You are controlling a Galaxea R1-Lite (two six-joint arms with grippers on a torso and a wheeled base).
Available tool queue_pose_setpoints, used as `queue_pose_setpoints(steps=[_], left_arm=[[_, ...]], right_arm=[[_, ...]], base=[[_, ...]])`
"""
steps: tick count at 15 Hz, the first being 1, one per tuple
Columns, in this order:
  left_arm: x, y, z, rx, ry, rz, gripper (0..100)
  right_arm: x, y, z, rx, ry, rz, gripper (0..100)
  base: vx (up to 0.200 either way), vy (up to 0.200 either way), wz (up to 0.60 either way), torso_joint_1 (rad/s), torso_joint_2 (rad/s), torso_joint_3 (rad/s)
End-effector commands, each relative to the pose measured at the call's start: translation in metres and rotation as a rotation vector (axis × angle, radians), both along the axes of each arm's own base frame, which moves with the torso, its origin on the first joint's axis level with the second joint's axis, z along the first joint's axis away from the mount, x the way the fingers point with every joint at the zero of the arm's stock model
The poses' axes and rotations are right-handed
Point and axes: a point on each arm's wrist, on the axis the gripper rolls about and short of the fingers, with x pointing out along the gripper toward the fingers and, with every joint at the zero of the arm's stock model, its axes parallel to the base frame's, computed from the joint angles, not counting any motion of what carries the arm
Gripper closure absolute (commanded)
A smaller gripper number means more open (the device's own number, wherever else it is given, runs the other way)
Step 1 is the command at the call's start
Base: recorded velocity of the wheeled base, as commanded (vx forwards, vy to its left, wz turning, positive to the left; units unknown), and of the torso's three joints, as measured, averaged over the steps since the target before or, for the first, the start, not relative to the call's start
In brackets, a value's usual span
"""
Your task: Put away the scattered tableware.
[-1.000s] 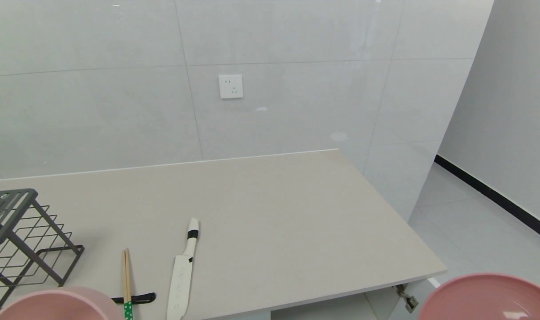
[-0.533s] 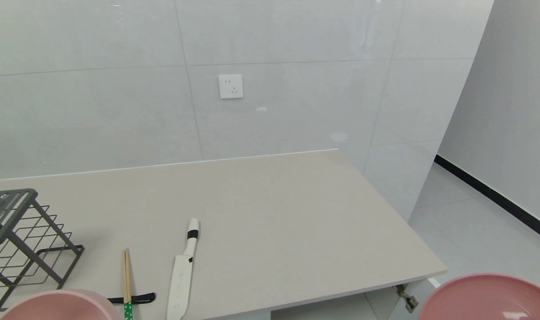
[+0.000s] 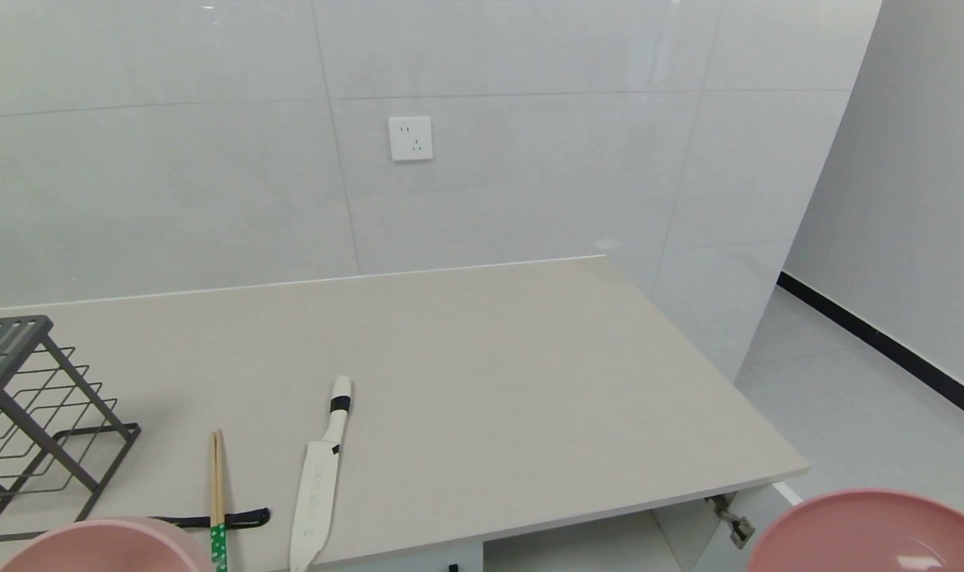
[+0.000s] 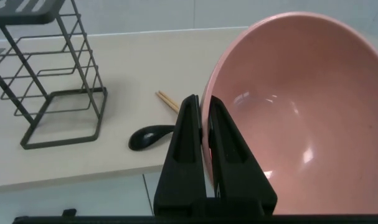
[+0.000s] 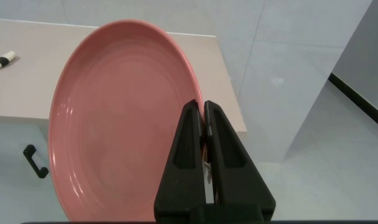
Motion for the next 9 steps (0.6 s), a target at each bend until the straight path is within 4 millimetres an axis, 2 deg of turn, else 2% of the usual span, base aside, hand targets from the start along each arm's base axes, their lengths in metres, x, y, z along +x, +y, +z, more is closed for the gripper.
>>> queue_pose_setpoints(steps=[1,9], left_arm=[[0.0002,0.0000,-0.0001,-0.001,0.003,0.000,100],[0.0002,0.0000,0.0001,-0.001,0.002,0.000,100]], right_arm=[[0.0001,0.0000,0.0000,-0.001,0.002,0.001,100],[0.0001,0.0000,0.0001,-0.001,0.000,0.001,100]], base=[[0.000,0.000,0.00,-0.149,0.47,0.325],[0.000,0.000,0.00,-0.144,0.54,0.381]])
